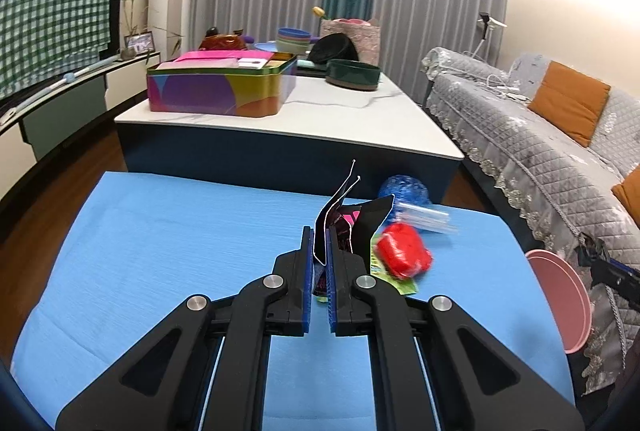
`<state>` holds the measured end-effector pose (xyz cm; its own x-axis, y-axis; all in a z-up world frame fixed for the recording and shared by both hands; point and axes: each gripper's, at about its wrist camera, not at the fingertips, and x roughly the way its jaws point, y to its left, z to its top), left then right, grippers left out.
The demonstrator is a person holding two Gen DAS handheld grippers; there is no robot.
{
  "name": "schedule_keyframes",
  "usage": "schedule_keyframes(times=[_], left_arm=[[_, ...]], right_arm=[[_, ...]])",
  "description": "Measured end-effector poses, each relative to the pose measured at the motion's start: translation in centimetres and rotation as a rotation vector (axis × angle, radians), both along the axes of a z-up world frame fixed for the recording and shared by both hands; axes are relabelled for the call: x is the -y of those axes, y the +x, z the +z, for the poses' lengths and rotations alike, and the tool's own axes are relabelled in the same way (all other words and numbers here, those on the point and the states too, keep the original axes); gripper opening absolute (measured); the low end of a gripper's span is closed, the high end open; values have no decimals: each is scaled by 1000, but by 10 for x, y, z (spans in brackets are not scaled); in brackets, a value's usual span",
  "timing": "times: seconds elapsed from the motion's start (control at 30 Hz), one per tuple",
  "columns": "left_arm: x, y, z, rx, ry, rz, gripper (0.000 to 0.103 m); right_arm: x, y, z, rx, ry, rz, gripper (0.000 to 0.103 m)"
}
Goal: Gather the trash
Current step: 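Carry the printed card and black bag over the pink bin with both grippers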
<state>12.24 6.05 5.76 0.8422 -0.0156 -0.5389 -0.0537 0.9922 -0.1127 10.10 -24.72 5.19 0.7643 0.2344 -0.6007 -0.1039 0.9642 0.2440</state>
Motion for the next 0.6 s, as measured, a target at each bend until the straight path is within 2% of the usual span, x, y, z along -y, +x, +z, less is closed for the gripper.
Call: schedule_keyframes(times=[0.27, 0.6], left_arm=[[17, -13, 10, 28, -5, -50, 6], [38, -18, 9, 44, -1, -110, 6]], right_arm=[[16, -17, 20, 37, -4, -41, 51], [41, -13, 44, 76, -88, -52, 51]])
